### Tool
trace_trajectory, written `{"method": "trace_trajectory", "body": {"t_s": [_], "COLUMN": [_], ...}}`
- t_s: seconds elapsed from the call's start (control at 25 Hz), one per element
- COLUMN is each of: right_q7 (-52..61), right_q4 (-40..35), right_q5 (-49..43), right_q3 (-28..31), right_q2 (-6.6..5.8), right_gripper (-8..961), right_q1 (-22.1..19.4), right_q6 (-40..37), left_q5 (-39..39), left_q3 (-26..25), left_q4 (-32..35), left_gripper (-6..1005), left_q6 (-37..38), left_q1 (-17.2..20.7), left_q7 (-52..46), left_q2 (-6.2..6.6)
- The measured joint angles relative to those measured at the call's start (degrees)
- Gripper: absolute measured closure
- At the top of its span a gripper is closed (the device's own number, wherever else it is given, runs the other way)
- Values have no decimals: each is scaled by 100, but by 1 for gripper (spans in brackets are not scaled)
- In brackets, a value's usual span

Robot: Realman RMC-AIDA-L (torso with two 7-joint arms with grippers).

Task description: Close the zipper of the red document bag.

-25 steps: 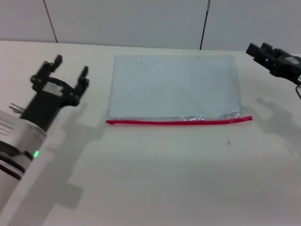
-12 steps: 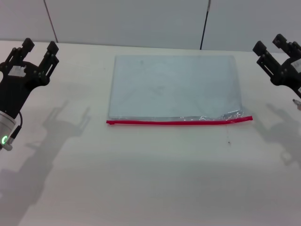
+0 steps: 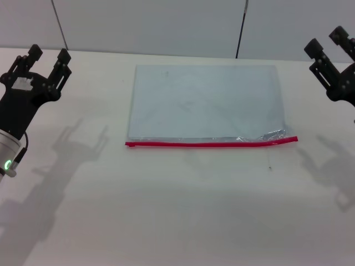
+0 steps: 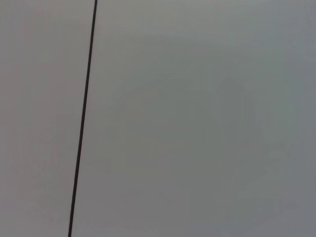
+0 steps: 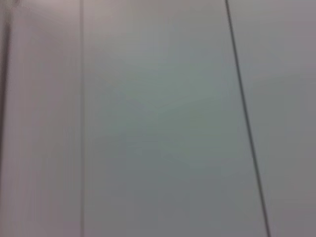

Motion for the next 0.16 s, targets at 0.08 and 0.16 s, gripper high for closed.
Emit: {"method": "trace_trajectory", "body": {"t_s": [0.08,0.16], "right_q7": [0,0], "right_q4": [-17,-23], "right_q5": [-15,-21], "right_q3": [-43,-81], "right_q2": [-3,-6], "right_gripper": [331,331], "right_q1": [-12,-26], "right_q6": [-199,-290], "left_q5": [6,7], "left_q3": [0,1], "left_q4": [-1,-11], "left_gripper": [348,349], "left_q6": [-4,-10], "left_q1": [-6,-14], "left_q7": [78,161], "left_q2": [-5,-13]}}
